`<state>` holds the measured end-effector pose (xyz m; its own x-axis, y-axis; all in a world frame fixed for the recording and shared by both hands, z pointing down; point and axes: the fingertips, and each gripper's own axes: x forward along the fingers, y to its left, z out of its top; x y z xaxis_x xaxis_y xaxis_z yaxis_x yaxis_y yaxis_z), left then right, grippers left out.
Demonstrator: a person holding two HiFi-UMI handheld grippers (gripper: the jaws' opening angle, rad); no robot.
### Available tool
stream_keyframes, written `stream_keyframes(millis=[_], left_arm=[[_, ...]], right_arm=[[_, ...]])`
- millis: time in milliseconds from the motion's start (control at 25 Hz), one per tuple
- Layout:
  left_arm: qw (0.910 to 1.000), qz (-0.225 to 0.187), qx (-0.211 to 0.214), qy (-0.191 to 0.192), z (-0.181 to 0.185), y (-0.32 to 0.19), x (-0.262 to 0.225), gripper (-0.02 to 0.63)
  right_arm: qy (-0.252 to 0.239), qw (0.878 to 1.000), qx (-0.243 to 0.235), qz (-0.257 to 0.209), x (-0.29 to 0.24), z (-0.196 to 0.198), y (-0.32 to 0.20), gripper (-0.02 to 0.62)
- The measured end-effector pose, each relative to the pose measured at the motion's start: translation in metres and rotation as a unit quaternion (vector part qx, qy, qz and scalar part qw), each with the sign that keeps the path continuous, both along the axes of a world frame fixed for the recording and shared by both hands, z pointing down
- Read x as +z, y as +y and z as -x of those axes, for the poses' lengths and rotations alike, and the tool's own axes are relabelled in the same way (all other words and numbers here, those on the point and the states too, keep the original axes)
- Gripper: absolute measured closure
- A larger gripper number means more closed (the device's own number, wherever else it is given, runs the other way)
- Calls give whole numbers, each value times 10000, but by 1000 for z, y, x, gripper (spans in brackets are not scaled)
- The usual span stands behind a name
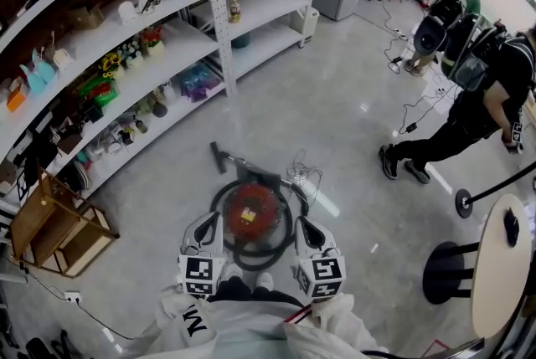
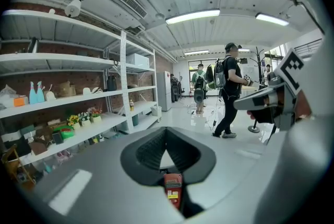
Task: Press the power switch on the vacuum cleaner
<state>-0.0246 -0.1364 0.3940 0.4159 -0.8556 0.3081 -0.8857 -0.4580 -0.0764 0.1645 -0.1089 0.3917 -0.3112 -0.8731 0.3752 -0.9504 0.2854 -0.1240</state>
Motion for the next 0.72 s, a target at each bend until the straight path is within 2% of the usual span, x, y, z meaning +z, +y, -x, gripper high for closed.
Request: stream_keyframes(millis=[280, 560, 720], left_arm=[[9999, -35, -108, -74, 4, 15, -5, 606], [9999, -8, 30, -107, 3, 35, -4, 606], [9999, -7, 54, -102, 15, 50, -2, 606]], right_arm=[[-84, 10000, -20, -2, 4, -5, 12, 595], [-140, 9999, 56, -12, 5, -2, 26, 595], [-110, 9999, 81, -21, 4, 9, 37, 595]])
